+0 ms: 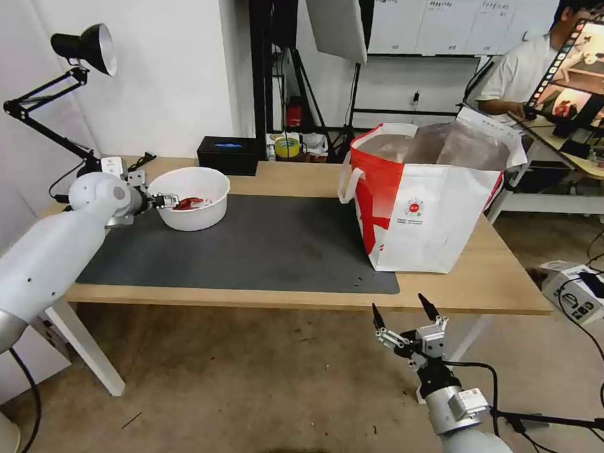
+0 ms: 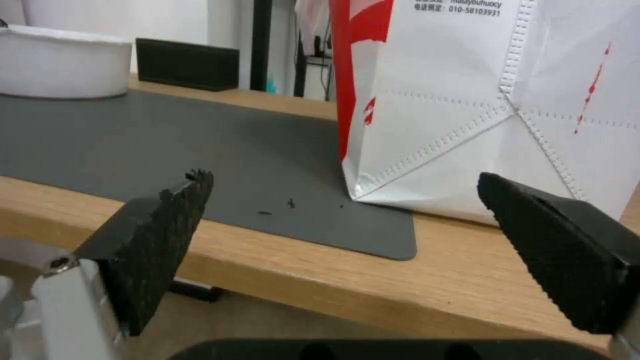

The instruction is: Pick up the trash from the table and place it into the takeout bag.

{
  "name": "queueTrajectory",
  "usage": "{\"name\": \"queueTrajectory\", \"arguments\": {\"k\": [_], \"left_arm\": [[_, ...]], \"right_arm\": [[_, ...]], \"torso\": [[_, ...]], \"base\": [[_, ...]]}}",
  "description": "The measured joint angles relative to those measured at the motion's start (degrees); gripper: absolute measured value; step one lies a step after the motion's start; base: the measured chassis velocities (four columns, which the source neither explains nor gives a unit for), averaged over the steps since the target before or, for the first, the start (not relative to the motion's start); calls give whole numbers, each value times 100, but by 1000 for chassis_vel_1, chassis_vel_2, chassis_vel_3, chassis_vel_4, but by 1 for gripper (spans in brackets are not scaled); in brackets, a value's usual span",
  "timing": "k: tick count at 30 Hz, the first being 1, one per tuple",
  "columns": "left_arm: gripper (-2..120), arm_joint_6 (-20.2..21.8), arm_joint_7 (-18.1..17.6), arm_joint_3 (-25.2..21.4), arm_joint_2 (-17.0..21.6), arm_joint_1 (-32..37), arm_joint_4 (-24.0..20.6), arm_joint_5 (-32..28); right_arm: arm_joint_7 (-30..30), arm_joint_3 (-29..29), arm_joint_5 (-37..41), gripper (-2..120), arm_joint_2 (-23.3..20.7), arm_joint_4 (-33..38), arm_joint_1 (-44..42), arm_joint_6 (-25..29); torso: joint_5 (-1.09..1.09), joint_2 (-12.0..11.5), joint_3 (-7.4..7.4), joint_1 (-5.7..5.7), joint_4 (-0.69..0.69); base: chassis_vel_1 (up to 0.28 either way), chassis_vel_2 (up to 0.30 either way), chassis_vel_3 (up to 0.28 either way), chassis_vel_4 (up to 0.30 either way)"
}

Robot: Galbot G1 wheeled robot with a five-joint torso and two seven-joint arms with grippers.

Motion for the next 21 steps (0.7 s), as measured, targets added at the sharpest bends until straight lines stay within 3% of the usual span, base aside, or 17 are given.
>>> {"name": "queueTrajectory", "arguments": {"k": [1,5,9,19,21], "left_arm": [[96,0,0,0,0,0,0,0],[77,-2,-493,190,19,-152,146,-639],[64,-10,-618,197,34,-154,150,-812],[28,-25,-683,-43,32,-4,-50,-996],[21,-27,-469,-169,17,56,-157,-899]], "right_arm": [[0,0,0,100,0,0,0,0],[0,0,0,100,0,0,0,0],[0,0,0,100,0,0,0,0],[0,0,0,100,0,0,0,0],[0,0,0,100,0,0,1,0]], "torso": [[0,0,0,0,0],[0,0,0,0,0],[-1,0,0,0,1],[-1,1,0,0,1],[-1,1,0,0,0]], "base": [[0,0,0,0],[0,0,0,0],[0,0,0,0],[0,0,0,0],[0,0,0,0]]}}
